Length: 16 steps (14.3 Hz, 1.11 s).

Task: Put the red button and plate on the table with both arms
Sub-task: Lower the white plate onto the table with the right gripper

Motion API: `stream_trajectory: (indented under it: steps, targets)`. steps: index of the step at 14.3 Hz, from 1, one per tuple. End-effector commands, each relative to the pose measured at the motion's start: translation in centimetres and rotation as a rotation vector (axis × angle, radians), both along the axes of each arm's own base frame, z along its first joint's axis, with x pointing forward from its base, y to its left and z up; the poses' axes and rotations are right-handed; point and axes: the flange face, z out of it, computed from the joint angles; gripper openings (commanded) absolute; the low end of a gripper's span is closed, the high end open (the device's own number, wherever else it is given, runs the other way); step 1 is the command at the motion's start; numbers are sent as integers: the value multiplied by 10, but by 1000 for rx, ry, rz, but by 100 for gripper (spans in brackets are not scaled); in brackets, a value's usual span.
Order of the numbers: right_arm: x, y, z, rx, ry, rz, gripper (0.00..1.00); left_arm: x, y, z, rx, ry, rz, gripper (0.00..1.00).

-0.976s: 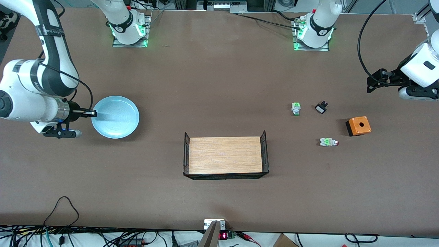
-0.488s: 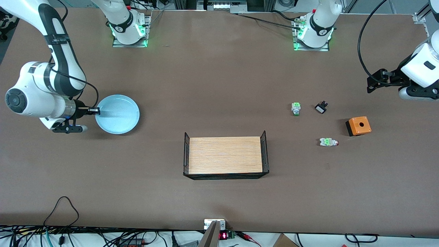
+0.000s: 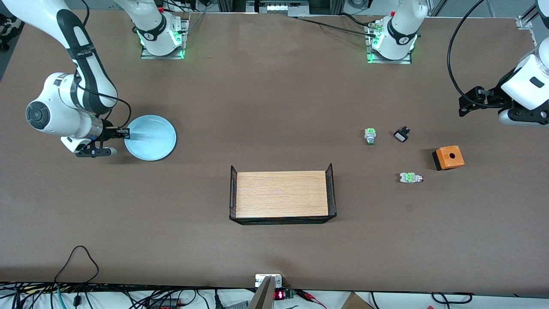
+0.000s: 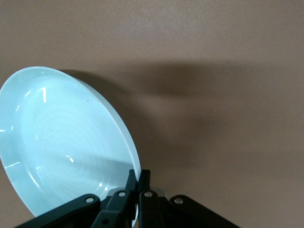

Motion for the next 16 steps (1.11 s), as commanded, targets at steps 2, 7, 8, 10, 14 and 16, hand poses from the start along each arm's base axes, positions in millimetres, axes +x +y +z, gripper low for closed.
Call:
stream_trajectory:
  steps: [2, 7, 8, 10, 14, 16]
  targets:
    - [-16, -1, -12, -3, -17, 14, 1, 2, 3, 3, 9, -11, -9, 100]
    - [-13, -4, -3, -3, 10, -19, 100, 3, 4, 2, 9, -12, -5, 100]
    - [-7, -5, 6, -1, 10, -15, 100, 3, 5, 2, 9, -10, -3, 100]
    - [7, -6, 31, 5, 25, -17, 100, 3, 11, 1, 9, -7, 6, 100]
    - [42, -5, 97, 13, 54, -27, 100, 3, 6, 2, 10, -8, -3, 100]
    - [55, 2, 124, 2, 53, -45, 100, 3, 6, 3, 10, -10, -3, 100]
